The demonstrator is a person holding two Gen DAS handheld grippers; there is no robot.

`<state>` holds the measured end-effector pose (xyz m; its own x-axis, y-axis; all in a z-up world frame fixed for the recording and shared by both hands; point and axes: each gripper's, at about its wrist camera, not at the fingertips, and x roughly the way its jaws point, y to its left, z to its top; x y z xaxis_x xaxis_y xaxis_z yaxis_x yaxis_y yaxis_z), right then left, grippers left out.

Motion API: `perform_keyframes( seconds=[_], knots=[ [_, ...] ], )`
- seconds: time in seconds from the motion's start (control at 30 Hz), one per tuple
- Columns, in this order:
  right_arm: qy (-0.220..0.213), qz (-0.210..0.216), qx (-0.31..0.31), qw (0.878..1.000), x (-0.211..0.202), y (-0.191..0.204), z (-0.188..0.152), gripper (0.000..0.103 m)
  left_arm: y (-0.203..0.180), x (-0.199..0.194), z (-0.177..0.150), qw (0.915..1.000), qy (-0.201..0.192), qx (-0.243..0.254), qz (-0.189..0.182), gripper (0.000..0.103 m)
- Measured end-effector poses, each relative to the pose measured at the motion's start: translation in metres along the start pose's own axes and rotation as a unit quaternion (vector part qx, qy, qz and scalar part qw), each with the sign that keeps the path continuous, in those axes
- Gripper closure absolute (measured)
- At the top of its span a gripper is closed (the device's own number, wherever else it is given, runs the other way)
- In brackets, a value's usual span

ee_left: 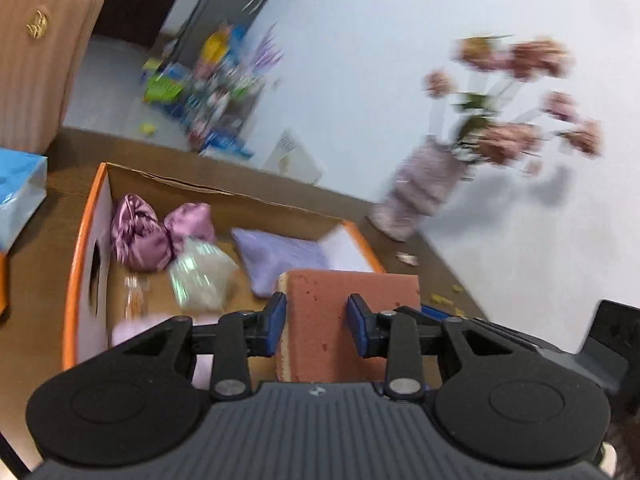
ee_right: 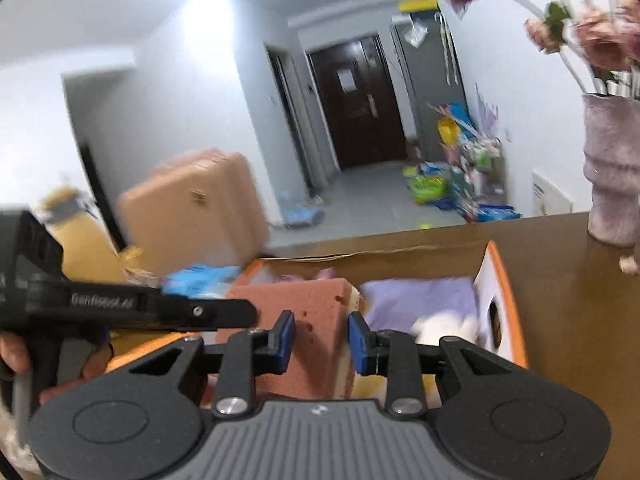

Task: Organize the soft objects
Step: 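Carry the sponge block into the box and open the gripper, then withdraw the grippers from the box toward the white foam pieces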

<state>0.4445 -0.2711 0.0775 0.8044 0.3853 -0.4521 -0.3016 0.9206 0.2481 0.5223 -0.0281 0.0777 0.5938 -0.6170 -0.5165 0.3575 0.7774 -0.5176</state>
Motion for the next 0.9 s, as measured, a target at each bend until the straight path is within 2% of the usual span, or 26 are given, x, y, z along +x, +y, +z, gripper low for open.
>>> perform_keyframes(
  seconds=[0.07,0.13,0.2,0.27,0.33,0.47,0.53,0.57,0.6,0.63,0.9],
  knots=[
    [0.035,-0.021,0.016,0.999,0.043,-0.017,0.020,0.075,0.015,0.035,0.019,0.9992,0.035,-0.007,0.020,0.069],
    [0.090,-0.026,0.042,0.995,0.084,-0.032,0.029,0.074,0.032,0.065,0.029,0.9961,0.071,-0.016,0.050,0.068],
    [0.139,-0.021,0.060,0.988,0.115,-0.042,0.025,0.075,0.044,0.081,0.032,0.9926,0.097,-0.006,0.073,0.068],
    [0.163,-0.014,0.072,0.984,0.129,-0.047,0.017,0.075,0.048,0.081,0.025,0.9892,0.112,0.020,0.092,0.068],
    [0.168,-0.010,0.075,0.983,0.135,-0.048,0.015,0.074,0.047,0.082,0.018,0.9885,0.110,0.030,0.100,0.068],
    [0.175,-0.013,0.081,0.981,0.140,-0.058,0.015,0.072,0.046,0.090,0.018,0.9862,0.119,0.018,0.113,0.067],
    [0.177,-0.016,0.069,0.982,0.140,-0.056,0.015,0.070,0.042,0.092,0.019,0.9852,0.118,0.025,0.122,0.060],
    [0.174,-0.020,0.063,0.983,0.139,-0.053,0.016,0.063,0.041,0.089,0.019,0.9851,0.119,0.027,0.121,0.057],
    [0.168,-0.025,0.055,0.984,0.136,-0.050,0.018,0.062,0.041,0.085,0.019,0.9855,0.119,0.027,0.119,0.050],
    [0.159,-0.028,0.045,0.986,0.130,-0.048,0.022,0.061,0.038,0.079,0.019,0.9860,0.115,0.024,0.118,0.043],
    [0.087,-0.048,0.010,0.995,0.042,-0.040,0.060,0.048,-0.008,-0.010,0.023,0.9872,0.058,0.079,0.126,0.037]
  ],
)
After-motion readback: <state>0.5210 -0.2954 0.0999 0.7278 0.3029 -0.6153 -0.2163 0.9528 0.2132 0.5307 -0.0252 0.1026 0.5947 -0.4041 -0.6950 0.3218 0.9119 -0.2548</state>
